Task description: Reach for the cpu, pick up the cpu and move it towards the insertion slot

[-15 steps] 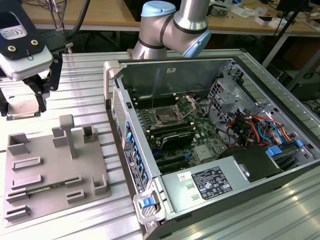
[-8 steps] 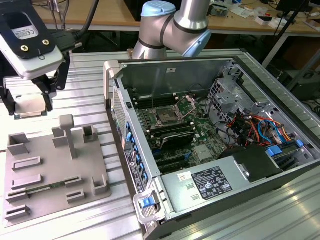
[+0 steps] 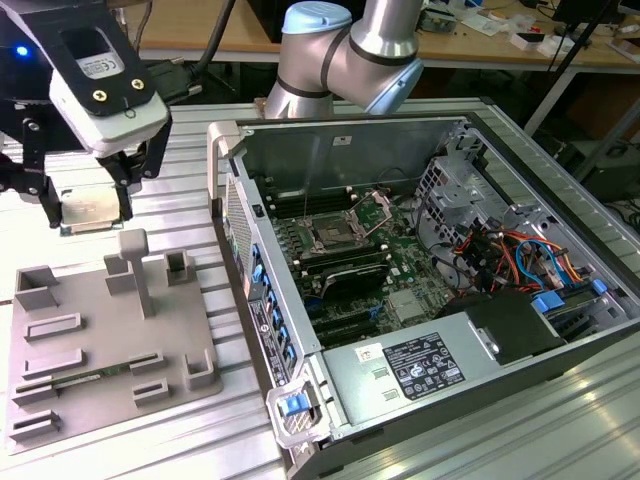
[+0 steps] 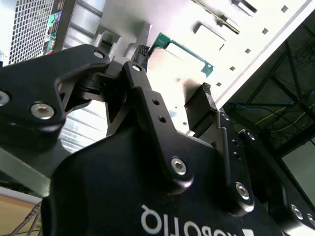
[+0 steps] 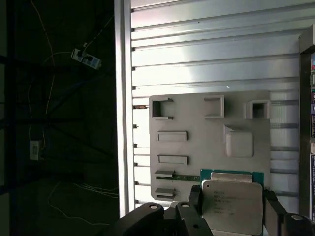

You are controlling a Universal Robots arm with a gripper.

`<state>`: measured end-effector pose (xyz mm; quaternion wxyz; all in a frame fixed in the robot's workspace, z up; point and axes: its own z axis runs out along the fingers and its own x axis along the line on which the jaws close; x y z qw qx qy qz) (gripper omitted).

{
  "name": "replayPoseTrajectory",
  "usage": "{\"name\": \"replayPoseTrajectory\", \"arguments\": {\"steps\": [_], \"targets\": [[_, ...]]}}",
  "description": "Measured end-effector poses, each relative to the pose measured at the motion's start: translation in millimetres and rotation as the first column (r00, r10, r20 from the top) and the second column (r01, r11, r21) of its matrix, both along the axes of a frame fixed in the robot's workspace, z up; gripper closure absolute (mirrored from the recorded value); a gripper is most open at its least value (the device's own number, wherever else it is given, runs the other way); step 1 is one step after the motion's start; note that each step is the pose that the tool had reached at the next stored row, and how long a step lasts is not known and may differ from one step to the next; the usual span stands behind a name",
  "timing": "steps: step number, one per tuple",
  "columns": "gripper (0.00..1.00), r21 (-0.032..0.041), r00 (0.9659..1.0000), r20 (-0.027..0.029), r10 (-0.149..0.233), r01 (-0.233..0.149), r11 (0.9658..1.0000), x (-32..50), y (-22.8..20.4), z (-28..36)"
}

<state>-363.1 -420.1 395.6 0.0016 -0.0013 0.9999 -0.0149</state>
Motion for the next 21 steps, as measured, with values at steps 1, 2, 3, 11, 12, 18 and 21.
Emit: {"name": "replayPoseTrajectory", "arguments": {"steps": [1,2,3,11,12,18,21], "targets": [[0.45,-0.0004,1.0000,0.0000,0.000,0.000,1.0000,3.3,0.0,0.0],[0.45,-0.0005,1.0000,0.0000,0.000,0.000,1.0000,5.5,0.0,-0.1],[0.45,-0.0007,1.0000,0.0001,0.000,0.000,1.0000,8.8,0.0,-0.1],[0.45,-0.0030,1.0000,-0.0001,0.000,0.000,1.0000,36.4,0.0,-0.2],[0.45,-0.0032,1.0000,0.0001,0.000,0.000,1.0000,41.4,0.0,-0.3],[0.45,-0.0040,1.0000,0.0000,0.000,0.000,1.0000,59.8,0.5,-0.2],[0.45,-0.0044,1.0000,0.0000,0.000,0.000,1.0000,69.3,3.4,-0.3]]}}
